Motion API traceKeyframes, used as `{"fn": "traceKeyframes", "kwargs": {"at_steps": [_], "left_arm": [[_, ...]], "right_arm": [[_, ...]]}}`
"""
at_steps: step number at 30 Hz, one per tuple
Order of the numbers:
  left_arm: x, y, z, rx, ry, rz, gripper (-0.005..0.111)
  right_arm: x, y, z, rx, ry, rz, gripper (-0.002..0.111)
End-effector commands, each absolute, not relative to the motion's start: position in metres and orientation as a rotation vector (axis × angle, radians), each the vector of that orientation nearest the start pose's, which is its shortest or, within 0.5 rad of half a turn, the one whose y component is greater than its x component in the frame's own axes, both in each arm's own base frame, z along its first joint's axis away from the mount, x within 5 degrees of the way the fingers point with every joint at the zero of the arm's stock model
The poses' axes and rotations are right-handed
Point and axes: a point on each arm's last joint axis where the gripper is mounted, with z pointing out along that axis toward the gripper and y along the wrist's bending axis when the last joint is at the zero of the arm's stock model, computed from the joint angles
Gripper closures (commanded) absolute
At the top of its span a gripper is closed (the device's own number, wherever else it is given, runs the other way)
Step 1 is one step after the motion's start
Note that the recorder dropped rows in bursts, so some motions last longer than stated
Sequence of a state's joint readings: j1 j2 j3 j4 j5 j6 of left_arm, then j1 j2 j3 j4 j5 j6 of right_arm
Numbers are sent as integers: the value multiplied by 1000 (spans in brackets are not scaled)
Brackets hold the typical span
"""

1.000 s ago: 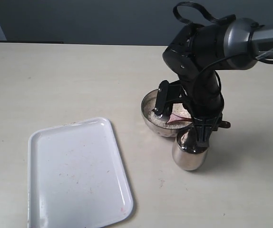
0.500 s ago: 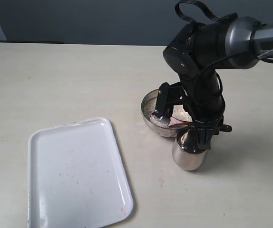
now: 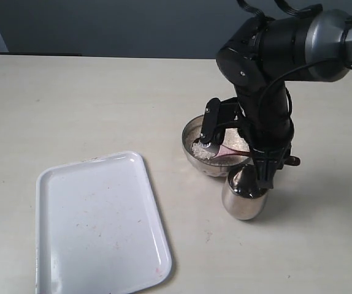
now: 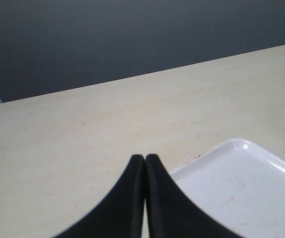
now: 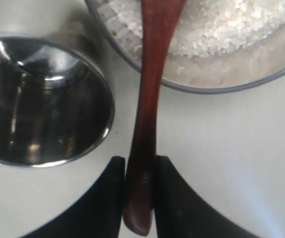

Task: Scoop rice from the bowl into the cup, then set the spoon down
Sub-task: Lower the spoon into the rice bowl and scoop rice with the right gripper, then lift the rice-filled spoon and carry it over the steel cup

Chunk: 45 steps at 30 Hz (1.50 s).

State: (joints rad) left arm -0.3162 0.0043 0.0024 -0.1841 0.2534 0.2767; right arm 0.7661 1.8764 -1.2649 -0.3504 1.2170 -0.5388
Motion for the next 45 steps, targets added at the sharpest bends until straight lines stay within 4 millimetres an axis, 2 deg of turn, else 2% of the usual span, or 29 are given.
{"fn": "traceKeyframes", "kwargs": {"at_steps": [1, 7, 14, 20, 28, 38, 45], "left_arm": [[51, -21, 192, 385, 1679, -206, 106], [51, -21, 192, 385, 1679, -206, 106], [51, -21, 192, 385, 1679, -206, 106], [51, -21, 192, 385, 1679, -206, 106], [51, -21, 192, 385, 1679, -206, 106], [51, -21, 192, 385, 1679, -206, 106], [51, -21, 192, 385, 1679, -206, 106]], "right_arm": [[269, 199, 191, -2053, 2546, -345, 109], [276, 185, 202, -1982, 2574, -310, 109], [276, 181, 206, -1954, 2594, -207, 109], [278, 170, 219, -1869, 2612, -139, 109], [279, 164, 222, -1818, 2640, -78, 109], [251, 147, 219, -1841, 2681, -75, 109], [241, 144, 232, -1787, 2662, -30, 109]]}}
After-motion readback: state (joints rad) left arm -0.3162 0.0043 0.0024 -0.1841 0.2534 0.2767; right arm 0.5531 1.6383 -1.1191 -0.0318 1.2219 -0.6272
